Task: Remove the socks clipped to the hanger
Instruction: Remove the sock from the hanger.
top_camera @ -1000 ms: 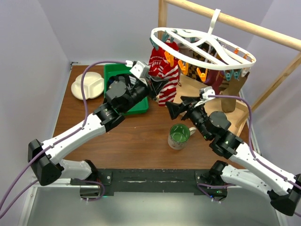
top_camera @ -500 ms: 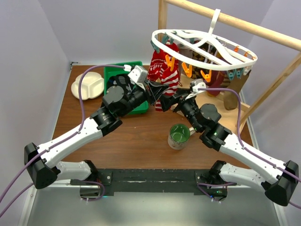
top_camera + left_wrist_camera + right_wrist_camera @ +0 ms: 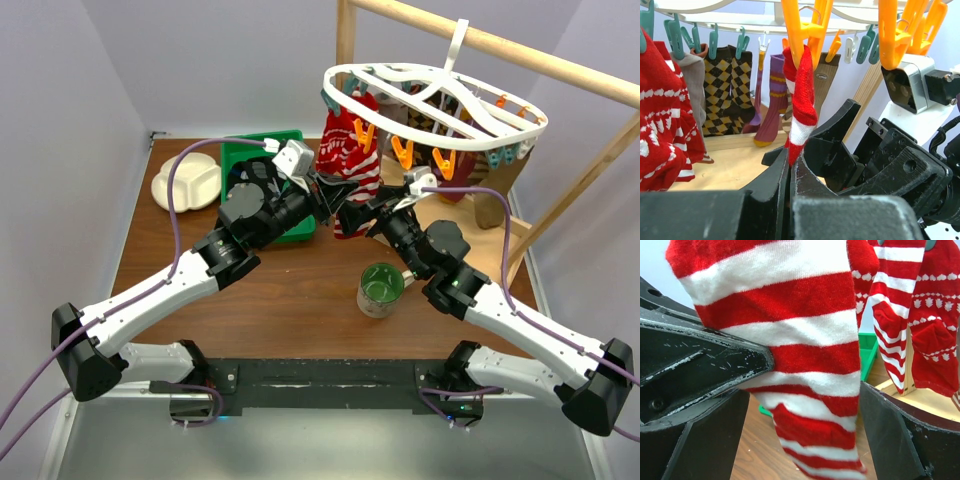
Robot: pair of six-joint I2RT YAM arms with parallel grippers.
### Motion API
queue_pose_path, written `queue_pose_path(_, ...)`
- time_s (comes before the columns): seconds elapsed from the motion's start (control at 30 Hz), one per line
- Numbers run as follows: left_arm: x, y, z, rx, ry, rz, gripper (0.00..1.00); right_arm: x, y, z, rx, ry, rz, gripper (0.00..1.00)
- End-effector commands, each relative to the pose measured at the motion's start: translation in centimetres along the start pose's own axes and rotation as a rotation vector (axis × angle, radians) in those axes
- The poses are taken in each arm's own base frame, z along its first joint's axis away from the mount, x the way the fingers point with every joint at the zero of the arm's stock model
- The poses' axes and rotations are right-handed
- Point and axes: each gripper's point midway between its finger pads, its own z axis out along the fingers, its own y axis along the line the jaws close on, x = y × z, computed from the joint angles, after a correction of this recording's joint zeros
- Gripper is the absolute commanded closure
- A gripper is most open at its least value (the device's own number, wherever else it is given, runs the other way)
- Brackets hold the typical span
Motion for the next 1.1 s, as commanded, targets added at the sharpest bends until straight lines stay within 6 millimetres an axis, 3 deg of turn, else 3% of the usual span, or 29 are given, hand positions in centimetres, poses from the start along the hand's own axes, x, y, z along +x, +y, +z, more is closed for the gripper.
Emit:
queue_pose_path(0.0,-1.1,-0.6,0.2,0.013,-0.022,-0.007,1.0,-3.1,1.3,0.0,-0.055,-0.112,0.041,0.06)
queue_pose_path(0.33,-0.6,-1.2,0.6,0.048,-0.009,-0.038,1.0,-2.8,0.9,0.9,-0.023,-0.125,0.048,0.05)
queue_pose_path(0.47,-0.5,-1.3,0.7,0.052,-0.01,-0.045,1.0,-2.4,0.6,1.5,-0.003,-0.122,0.056,0.11)
queue_pose_path(0.57,-0.4,-1.3,0.7,0.05,-0.009,-0.048,1.0,-2.2,0.3,1.4,0.011,-0.125,0.068,0.3)
queue_pose_path(0.6,-0.4,-1.3,0.7,0.05,-0.009,-0.05,1.0,-2.3,0.2,1.4,0.016,-0.131,0.073,0.57)
queue_pose_path(0.63,-0.4,-1.2,0.7,0.048,-0.009,-0.05,1.0,-2.2,0.1,1.2,0.02,-0.13,0.081,0.65)
queue_pose_path(0.9,-0.8,-1.2,0.8,0.044,-0.02,-0.053,1.0,-1.7,-0.2,0.6,0.03,-0.101,0.078,1.0)
queue_pose_path(1.07,-1.7,-1.4,0.9,0.042,-0.038,-0.058,0.99,-1.1,-0.4,0.0,0.025,-0.085,0.078,1.0)
